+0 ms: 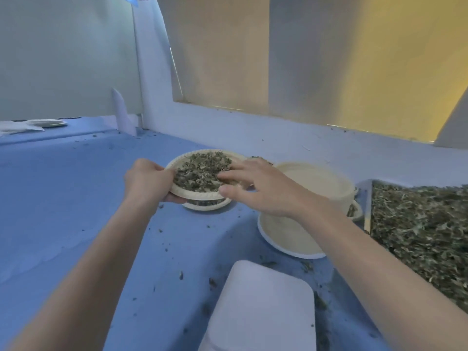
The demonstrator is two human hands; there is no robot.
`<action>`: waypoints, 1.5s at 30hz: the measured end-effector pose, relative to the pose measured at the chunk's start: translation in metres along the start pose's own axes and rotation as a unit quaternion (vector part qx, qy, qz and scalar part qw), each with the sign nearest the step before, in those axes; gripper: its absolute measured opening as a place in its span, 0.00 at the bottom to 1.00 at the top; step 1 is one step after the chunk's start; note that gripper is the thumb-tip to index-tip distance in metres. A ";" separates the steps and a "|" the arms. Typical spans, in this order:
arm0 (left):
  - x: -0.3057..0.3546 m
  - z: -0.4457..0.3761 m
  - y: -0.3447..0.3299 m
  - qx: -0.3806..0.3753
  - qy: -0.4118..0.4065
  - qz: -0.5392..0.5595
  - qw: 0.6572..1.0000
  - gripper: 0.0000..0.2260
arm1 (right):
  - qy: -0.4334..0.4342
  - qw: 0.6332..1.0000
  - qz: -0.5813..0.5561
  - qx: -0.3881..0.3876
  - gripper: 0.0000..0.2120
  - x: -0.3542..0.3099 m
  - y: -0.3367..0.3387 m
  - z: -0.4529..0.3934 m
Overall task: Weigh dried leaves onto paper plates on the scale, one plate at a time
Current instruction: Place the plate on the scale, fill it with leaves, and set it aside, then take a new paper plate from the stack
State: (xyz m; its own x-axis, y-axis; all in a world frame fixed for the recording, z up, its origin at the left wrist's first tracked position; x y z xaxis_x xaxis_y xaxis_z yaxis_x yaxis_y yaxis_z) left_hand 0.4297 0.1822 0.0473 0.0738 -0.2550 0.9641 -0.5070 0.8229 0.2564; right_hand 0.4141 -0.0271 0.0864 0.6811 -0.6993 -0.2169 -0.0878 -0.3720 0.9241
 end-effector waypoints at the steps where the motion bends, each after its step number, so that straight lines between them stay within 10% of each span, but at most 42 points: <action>1: 0.005 -0.011 -0.007 -0.007 0.005 0.006 1.000 0.09 | -0.003 1.000 0.011 -0.020 0.22 0.008 0.002 -0.012; 7: 0.050 -0.057 -0.061 -0.082 0.037 0.086 0.992 0.05 | -0.043 0.999 0.006 0.031 0.18 0.062 0.058 -0.063; 13: 0.113 -0.066 -0.148 -0.197 0.060 0.171 0.964 0.09 | -0.287 0.947 -0.092 0.111 0.34 0.166 0.099 -0.048; 21: 0.122 -0.066 -0.271 -0.285 0.110 0.167 0.938 0.22 | -0.449 0.795 -0.348 0.212 0.16 0.261 0.110 0.000; 27: 0.090 -0.091 -0.312 -0.323 0.168 0.178 0.914 0.03 | -0.477 0.709 -0.466 0.231 0.26 0.311 0.076 -0.005; 33: 0.056 -0.107 -0.340 -0.350 0.182 0.173 0.903 0.14 | -0.544 0.630 -0.491 0.256 0.07 0.360 0.011 -0.004; 40: 0.013 -0.129 -0.323 -0.299 0.207 0.166 0.917 0.21 | -0.479 0.663 -0.542 0.192 0.12 0.364 -0.035 -0.026; 45: -0.021 -0.151 -0.265 -0.232 0.219 0.090 0.944 0.03 | -0.410 0.718 -0.557 0.072 0.18 0.339 -0.052 -0.064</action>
State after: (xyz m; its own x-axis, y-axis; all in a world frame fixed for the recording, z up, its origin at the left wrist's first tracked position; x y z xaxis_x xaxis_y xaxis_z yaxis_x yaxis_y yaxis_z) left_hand 0.6922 0.0465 -0.0300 0.4212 0.0600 0.9050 -0.1215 0.9925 -0.0092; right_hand 0.6964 -0.2058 -0.0152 -0.2656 -0.0209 -0.9639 0.0651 -0.9979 0.0037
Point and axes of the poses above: each hand's wrist, its own z-axis away from the middle knuckle, its own y-axis out of the back of the hand, x = y × z, the point moved 8 cm from there along -z, towards the middle knuckle, and after that the axes turned 3 degrees about y, right-handed, at the moved point
